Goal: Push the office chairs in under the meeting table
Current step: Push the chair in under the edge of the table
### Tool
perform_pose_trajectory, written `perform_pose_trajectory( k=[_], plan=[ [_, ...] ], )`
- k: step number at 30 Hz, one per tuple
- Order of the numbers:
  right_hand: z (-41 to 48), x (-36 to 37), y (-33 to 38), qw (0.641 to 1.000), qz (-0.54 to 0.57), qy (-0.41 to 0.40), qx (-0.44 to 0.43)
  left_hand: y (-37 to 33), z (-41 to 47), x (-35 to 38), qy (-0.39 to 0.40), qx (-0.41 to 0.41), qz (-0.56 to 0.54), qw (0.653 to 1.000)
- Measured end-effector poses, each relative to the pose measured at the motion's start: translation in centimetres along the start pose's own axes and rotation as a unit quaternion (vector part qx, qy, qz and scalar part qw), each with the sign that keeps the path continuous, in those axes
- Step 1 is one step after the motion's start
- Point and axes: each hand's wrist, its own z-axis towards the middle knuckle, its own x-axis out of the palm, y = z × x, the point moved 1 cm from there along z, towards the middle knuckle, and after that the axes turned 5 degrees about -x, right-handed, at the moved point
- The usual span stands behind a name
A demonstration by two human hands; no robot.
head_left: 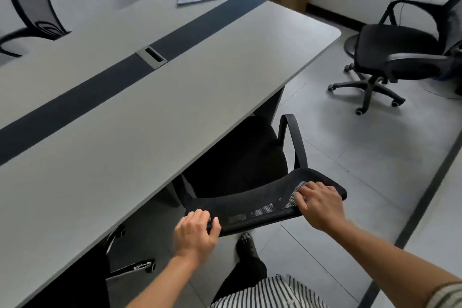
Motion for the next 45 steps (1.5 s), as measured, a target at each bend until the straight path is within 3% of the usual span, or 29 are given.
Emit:
perform_pose_trajectory(
  k=[8, 20, 25, 30, 33, 38, 45],
  plan=[
    [7.2, -0.3, 4.0, 0.999, 0.025, 0.011, -0.030, 5.2, 7.6, -1.7, -0.014, 0.007, 0.037, 0.999],
    [13.9, -1.8, 1.3, 0.997, -0.007, 0.022, -0.067, 2.1, 9.8, -1.2, 0.019, -0.057, 0.004, 0.998],
    [15.2, -2.7, 0.2, 0.996, 0.034, 0.066, -0.049, 1.0, 10.4, -1.4, 0.047, -0.066, 0.015, 0.997],
    [13.3, -3.5, -0.7, 0.985, 0.135, 0.045, -0.094, -0.7, 10.7, -2.6, 0.107, -0.115, -0.022, 0.987],
    [10.8, -4.7, -3.8, 0.971, 0.205, -0.012, -0.123, -5.3, 11.6, -3.6, 0.124, -0.112, -0.094, 0.982],
    [6.0, -6.5, -14.5, 0.942, 0.334, 0.026, 0.030, -17.3, 12.0, -3.5, 0.104, -0.049, -0.190, 0.975],
    [-0.7, -6.9, -31.0, 0.907, 0.362, -0.003, 0.215, -32.1, 14.9, -0.9, 0.232, 0.005, -0.288, 0.929]
  ],
)
